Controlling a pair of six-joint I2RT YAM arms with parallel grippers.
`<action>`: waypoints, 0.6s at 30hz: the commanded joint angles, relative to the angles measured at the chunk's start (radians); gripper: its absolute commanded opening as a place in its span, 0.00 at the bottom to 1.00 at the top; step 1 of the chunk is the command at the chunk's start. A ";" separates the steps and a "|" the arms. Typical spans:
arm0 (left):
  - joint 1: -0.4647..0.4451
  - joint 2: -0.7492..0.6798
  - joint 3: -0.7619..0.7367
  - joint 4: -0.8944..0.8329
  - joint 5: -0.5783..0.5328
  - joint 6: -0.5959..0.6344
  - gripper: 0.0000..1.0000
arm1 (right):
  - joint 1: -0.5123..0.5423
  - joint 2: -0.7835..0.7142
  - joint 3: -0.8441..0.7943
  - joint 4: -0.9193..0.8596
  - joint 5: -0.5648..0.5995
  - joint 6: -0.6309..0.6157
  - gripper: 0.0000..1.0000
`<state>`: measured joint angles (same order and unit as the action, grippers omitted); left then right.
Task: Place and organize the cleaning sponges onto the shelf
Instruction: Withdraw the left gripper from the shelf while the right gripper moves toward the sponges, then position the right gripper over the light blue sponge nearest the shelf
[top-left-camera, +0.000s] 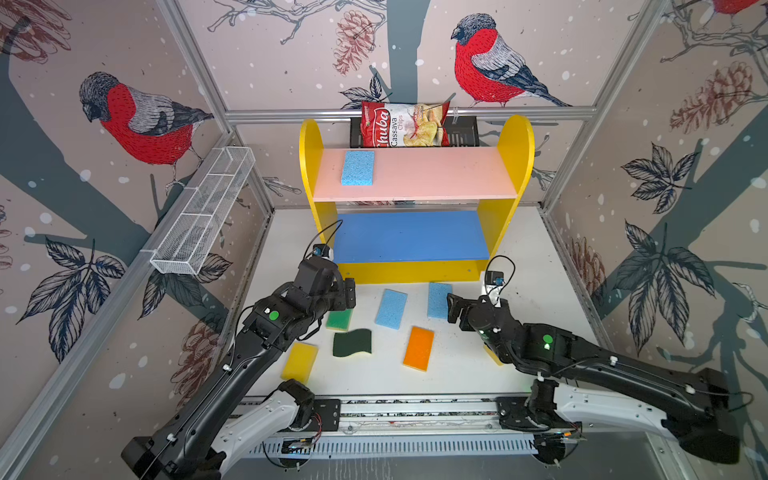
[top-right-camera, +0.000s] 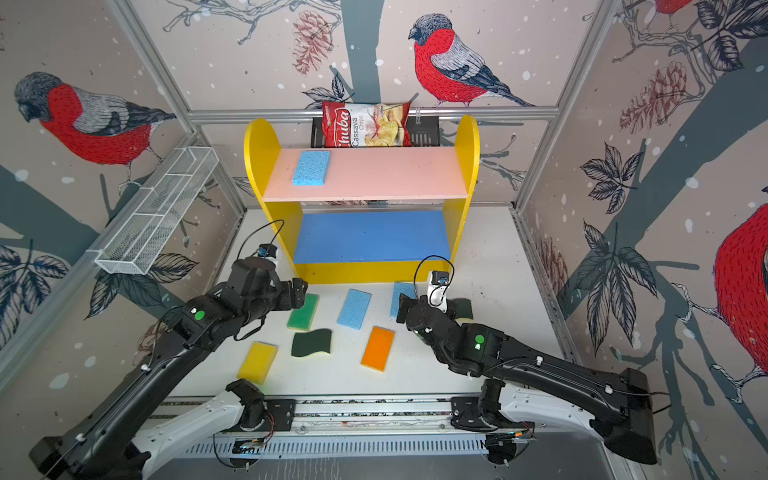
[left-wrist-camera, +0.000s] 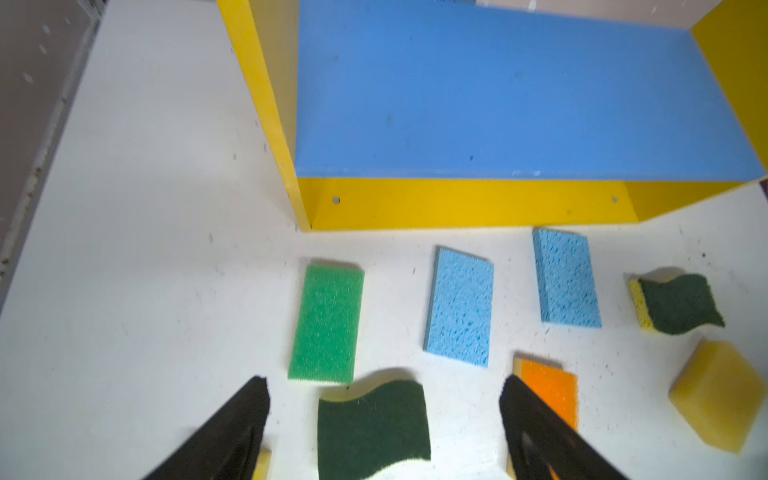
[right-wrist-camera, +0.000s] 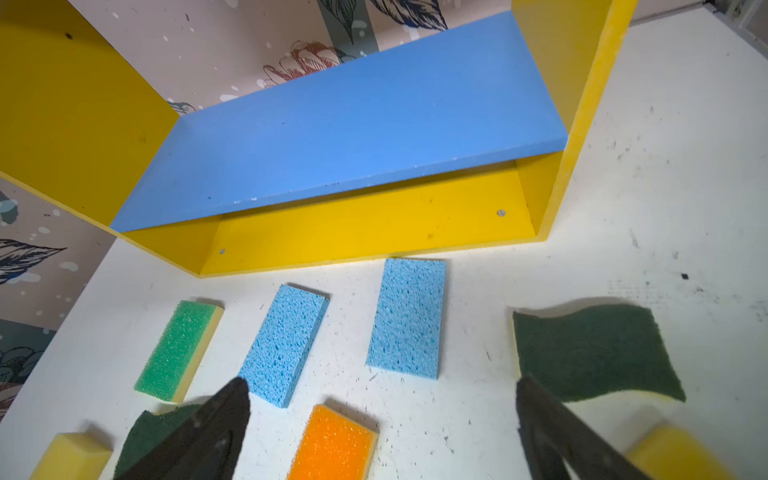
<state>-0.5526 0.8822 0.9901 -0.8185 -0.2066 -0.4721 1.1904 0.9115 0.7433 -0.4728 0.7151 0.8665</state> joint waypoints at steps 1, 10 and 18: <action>-0.001 -0.047 -0.076 0.089 0.029 -0.055 0.87 | 0.025 0.018 -0.009 -0.028 0.043 0.101 0.99; -0.002 -0.096 -0.229 0.210 0.128 -0.125 0.87 | 0.046 0.054 -0.026 -0.036 0.050 0.148 1.00; -0.032 -0.112 -0.327 0.332 0.163 -0.134 0.86 | -0.009 0.117 -0.119 0.141 -0.063 0.083 1.00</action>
<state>-0.5743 0.7757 0.6865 -0.5831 -0.0700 -0.5900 1.2072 1.0084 0.6468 -0.4297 0.7071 0.9901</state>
